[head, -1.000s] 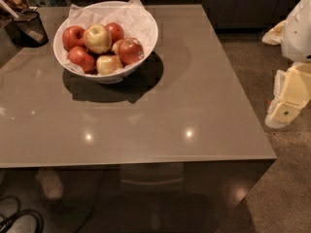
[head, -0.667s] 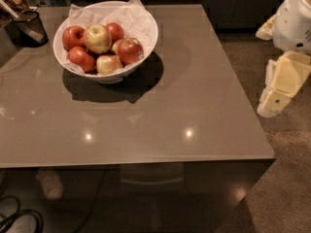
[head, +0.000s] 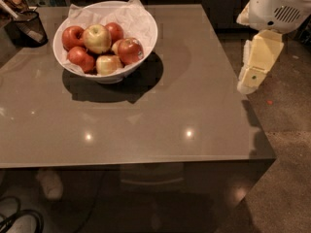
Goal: Pick apple from white bowl
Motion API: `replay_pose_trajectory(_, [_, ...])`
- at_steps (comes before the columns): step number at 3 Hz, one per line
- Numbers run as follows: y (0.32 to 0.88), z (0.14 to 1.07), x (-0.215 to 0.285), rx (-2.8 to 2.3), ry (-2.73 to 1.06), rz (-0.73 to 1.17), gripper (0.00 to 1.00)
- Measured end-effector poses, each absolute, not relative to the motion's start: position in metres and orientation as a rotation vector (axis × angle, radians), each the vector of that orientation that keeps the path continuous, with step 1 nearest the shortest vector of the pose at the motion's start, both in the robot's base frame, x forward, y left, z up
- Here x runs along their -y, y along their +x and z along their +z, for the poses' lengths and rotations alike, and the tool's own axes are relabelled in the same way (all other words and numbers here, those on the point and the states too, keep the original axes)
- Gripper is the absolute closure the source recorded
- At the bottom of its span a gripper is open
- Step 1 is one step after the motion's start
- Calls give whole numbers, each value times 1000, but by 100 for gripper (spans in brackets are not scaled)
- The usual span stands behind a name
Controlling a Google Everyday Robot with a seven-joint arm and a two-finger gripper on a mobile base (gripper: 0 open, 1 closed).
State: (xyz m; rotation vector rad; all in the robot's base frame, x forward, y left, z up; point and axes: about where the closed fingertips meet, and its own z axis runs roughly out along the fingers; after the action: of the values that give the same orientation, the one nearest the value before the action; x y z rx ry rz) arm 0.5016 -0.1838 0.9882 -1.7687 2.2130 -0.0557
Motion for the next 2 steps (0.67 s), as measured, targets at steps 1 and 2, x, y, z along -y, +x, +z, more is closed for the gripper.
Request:
replay_pose_trajectory(1, [514,985,162,-2180,-1764,31,0])
replay_pose_trajectory(2, [534,987,127,-2123,-1796,99,0])
